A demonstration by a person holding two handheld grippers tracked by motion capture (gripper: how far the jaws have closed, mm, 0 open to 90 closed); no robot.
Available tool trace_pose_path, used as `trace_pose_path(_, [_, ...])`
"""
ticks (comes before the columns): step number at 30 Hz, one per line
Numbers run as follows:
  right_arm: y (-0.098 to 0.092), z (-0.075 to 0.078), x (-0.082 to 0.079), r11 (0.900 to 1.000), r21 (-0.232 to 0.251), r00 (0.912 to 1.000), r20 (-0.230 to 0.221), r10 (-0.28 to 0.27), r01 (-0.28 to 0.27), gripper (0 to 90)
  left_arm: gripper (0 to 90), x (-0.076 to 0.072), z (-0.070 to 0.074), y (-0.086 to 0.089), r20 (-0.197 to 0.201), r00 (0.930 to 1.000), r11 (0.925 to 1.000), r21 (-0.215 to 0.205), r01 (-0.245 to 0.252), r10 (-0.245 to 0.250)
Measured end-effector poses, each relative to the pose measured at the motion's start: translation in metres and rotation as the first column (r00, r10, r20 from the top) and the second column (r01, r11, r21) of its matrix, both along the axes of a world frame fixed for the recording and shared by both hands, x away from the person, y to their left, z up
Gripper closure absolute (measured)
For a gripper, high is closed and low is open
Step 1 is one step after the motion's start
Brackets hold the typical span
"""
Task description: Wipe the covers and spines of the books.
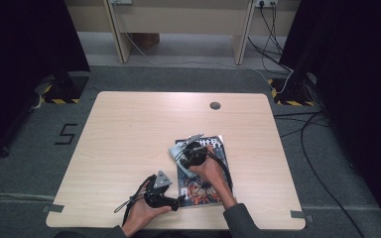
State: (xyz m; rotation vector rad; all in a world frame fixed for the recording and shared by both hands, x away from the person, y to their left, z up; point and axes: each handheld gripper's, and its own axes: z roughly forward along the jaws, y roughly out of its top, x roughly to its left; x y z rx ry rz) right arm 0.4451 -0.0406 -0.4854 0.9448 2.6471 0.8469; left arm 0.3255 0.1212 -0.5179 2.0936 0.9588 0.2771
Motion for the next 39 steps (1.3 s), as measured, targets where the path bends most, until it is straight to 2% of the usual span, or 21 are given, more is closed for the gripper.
trace_pose_path(2, [-0.001,0.001,-0.005,1.000,-0.010,0.9999,-0.009,0.011,-0.011,65.7,16.0,0.001,0.000,0.001,-0.002,1.0000,1.0000,-0.001,0.008,-0.008])
trace_pose_path(5, [-0.006,-0.001,-0.014,1.000,0.007,0.9997,0.003,0.025,-0.025,65.7,16.2,0.002,0.003,0.004,-0.027,0.9994,0.9997,0.004,0.023,-0.023])
trace_pose_path(6, [-0.008,-0.001,-0.018,1.000,0.004,0.9995,0.006,0.031,-0.031,65.7,17.9,0.002,0.004,0.005,-0.034,0.9990,0.9996,-0.001,0.028,-0.028])
trace_pose_path(7, [-0.011,-0.001,-0.023,0.999,0.015,0.9994,0.010,0.034,-0.034,65.7,19.5,0.002,0.006,0.012,-0.056,0.9981,0.9991,-0.035,0.023,-0.025])
trace_pose_path(8, [-0.011,-0.001,-0.023,0.999,0.015,0.9994,0.010,0.034,-0.034,65.7,19.6,0.002,0.006,0.012,-0.056,0.9981,0.9991,-0.035,0.023,-0.025])
trace_pose_path(10, [-0.015,-0.002,-0.029,0.999,0.023,0.9994,0.014,0.031,-0.031,65.7,19.6,0.003,0.010,0.021,-0.063,0.9980,0.9980,-0.063,0.000,-0.004])
trace_pose_path(12, [-0.016,-0.002,-0.037,0.999,0.020,0.9992,0.014,0.037,-0.037,65.7,19.6,0.005,0.014,0.032,-0.063,0.9979,0.9975,-0.067,-0.021,0.016])
trace_pose_path(13, [-0.018,-0.002,-0.045,0.999,0.025,0.9989,0.014,0.044,-0.045,65.7,19.6,0.008,0.017,0.043,-0.071,0.9967,0.9961,-0.076,-0.045,0.040])
trace_pose_path(14, [-0.018,-0.002,-0.045,0.999,0.025,0.9989,0.014,0.044,-0.045,65.7,19.6,0.008,0.017,0.043,-0.071,0.9967,0.9961,-0.076,-0.045,0.040])
trace_pose_path(15, [-0.018,-0.003,-0.054,0.998,0.032,0.9979,0.017,0.062,-0.063,65.5,19.6,0.012,0.018,0.053,-0.071,0.9954,0.9951,-0.071,-0.069,0.064])
trace_pose_path(16, [-0.018,-0.003,-0.054,0.998,0.032,0.9979,0.017,0.062,-0.063,65.5,19.6,0.012,0.018,0.053,-0.071,0.9954,0.9951,-0.071,-0.069,0.064])
trace_pose_path(17, [-0.017,-0.002,-0.062,0.995,0.031,0.9957,0.001,0.093,-0.093,65.0,19.6,0.014,0.019,0.061,-0.071,0.9938,0.9935,-0.070,-0.091,0.086])
trace_pose_path(20, [-0.016,-0.002,-0.076,0.993,0.024,0.9929,0.015,0.118,-0.119,65.0,19.6,0.015,0.020,0.067,-0.063,0.9925,0.9914,-0.071,-0.109,0.105])
trace_pose_path(22, [-0.015,-0.002,-0.082,0.992,0.024,0.9918,0.009,0.127,-0.127,65.0,19.7,0.016,0.021,0.073,-0.051,0.9919,0.9912,-0.057,-0.119,0.116])
trace_pose_path(24, [-0.015,-0.002,-0.095,0.986,0.025,0.9860,0.012,0.166,-0.166,65.0,19.8,0.017,0.020,0.076,-0.055,0.9894,0.9888,-0.059,-0.137,0.134])
trace_pose_path(27, [-0.015,-0.002,-0.106,0.982,0.022,0.9823,0.005,0.188,-0.188,65.0,20.0,0.019,0.019,0.078,-0.053,0.9882,0.9879,-0.051,-0.146,0.144])
trace_pose_path(31, [-0.016,-0.002,-0.111,0.980,0.023,0.9801,0.013,0.198,-0.198,65.0,20.1,0.019,0.019,0.080,-0.051,0.9876,0.9874,-0.048,-0.151,0.148])
trace_pose_path(35, [-0.018,-0.002,-0.109,0.981,0.021,0.9809,0.011,0.194,-0.194,65.0,20.1,0.020,0.019,0.082,-0.050,0.9862,0.9859,-0.048,-0.160,0.158])
trace_pose_path(38, [-0.023,-0.001,-0.106,0.984,0.003,0.9837,0.014,0.179,-0.179,65.0,20.1,0.020,0.019,0.082,-0.050,0.9859,0.9857,-0.046,-0.162,0.160])
trace_pose_path(39, [-0.031,0.000,-0.101,0.990,-0.008,0.9901,0.023,0.139,-0.139,65.0,20.1,0.020,0.019,0.082,-0.048,0.9862,0.9861,-0.044,-0.161,0.159])
